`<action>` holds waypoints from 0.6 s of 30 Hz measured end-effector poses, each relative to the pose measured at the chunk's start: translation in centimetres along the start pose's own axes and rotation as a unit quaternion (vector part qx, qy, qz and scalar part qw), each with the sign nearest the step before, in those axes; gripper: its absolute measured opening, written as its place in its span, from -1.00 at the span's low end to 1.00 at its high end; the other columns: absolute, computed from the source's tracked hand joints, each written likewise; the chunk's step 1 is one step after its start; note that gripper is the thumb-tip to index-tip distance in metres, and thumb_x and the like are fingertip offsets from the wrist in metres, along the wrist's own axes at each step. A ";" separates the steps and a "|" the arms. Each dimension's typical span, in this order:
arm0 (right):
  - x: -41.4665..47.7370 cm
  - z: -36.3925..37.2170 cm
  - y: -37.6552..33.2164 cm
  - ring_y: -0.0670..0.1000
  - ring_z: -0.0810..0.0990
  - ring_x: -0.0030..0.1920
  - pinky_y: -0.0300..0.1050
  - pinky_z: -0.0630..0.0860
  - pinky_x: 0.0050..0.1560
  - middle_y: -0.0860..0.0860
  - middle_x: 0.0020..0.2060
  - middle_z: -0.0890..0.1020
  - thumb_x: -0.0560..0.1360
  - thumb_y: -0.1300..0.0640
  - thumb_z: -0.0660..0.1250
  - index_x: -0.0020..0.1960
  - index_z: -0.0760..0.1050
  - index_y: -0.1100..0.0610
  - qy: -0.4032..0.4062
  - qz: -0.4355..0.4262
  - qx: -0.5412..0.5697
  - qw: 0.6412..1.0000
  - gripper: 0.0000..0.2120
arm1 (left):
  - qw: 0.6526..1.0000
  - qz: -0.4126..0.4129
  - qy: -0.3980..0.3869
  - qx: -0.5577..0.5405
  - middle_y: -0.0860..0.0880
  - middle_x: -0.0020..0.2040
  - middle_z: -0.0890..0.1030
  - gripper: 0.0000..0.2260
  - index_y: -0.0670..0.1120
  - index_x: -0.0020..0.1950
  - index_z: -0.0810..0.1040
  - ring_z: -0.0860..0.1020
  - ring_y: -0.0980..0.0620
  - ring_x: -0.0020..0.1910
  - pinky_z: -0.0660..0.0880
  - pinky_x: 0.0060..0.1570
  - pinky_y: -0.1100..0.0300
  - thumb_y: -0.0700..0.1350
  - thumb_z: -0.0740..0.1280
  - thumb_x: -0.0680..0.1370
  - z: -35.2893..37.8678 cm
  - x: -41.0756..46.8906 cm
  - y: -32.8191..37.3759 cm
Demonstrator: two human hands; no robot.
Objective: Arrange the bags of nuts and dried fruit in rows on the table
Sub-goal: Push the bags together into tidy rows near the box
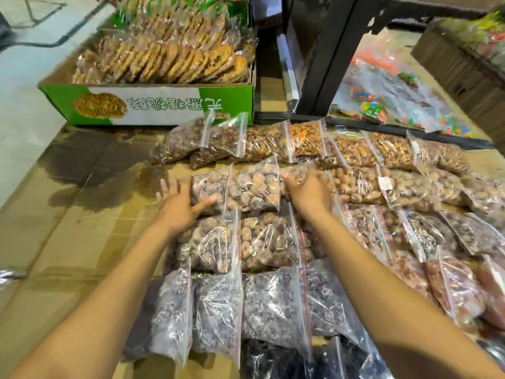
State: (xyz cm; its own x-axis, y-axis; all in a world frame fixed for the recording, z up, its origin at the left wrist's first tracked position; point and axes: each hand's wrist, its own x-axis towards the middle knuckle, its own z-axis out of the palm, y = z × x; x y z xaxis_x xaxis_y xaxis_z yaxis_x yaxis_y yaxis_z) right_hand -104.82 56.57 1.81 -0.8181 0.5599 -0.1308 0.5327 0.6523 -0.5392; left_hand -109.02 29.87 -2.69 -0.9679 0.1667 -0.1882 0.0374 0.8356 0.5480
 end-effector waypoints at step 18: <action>-12.2 -0.4 -0.5 0.23 -0.01 0.51 0.23 0.08 0.45 0.18 0.52 0.12 0.57 -0.28 -0.03 0.54 0.05 0.11 -0.053 -0.042 -0.160 0.985 -0.32 | 0.967 0.249 -0.038 0.037 -0.24 0.52 0.24 -0.34 0.07 0.58 -0.05 0.10 -0.25 0.53 -0.24 0.48 -0.17 0.27 0.10 0.57 2.2 0.3 5.5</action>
State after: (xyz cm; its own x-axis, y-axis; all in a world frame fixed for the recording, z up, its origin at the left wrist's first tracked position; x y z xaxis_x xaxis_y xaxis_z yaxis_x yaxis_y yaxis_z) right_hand -94.98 49.59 4.02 -0.8712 0.4516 -0.1926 0.4892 0.8314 -0.2634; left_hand -108.54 35.64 -1.54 -0.8042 0.5939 0.0229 0.5144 0.6762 0.5274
